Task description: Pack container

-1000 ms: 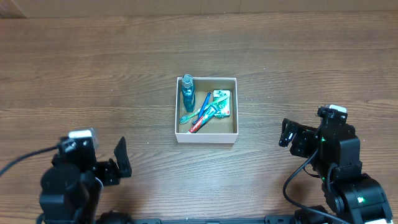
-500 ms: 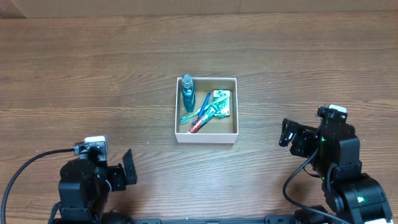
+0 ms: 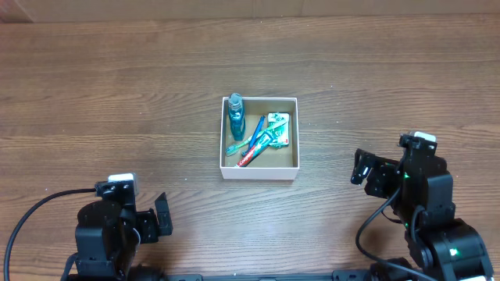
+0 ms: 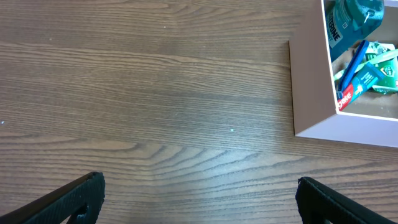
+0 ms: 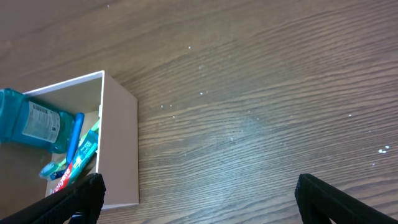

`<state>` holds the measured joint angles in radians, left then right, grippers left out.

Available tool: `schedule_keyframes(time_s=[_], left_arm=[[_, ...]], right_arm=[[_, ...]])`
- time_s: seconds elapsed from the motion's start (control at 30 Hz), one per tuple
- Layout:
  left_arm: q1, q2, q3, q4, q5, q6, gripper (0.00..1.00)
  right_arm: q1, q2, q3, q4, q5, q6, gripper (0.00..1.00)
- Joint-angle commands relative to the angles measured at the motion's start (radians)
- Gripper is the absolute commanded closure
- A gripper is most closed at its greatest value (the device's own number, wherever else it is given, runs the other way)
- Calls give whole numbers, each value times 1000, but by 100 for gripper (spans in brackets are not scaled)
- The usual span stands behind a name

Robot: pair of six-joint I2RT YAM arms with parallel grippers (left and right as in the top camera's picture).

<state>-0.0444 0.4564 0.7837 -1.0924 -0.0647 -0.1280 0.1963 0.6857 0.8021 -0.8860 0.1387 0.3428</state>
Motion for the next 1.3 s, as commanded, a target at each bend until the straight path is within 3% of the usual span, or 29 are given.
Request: schedule_keyframes(time_s=[0.0, 0.23, 0.43, 0.73, 0.83, 0.97, 1.27], left_arm=[[-2, -5, -10, 0, -13, -7, 0], [-2, -5, -10, 0, -13, -7, 0], [-2, -5, -10, -1, -13, -7, 0], [-3, -5, -10, 0, -13, -7, 0], [-3, -5, -10, 0, -13, -7, 0], [-3, -5, -10, 0, -13, -7, 0], [-2, -5, -10, 0, -13, -7, 0]], right_arm=[[-1, -72, -9, 2, 23, -11, 0], [-1, -319, -167, 109, 5, -143, 0], [-1, -552, -437, 411, -103, -267, 0], [-1, -683, -786, 1020, -107, -325, 0], [-1, -683, -794, 984, -119, -385, 0], [0, -683, -794, 809, -128, -391, 0], [0, -683, -794, 802, -152, -385, 0]])
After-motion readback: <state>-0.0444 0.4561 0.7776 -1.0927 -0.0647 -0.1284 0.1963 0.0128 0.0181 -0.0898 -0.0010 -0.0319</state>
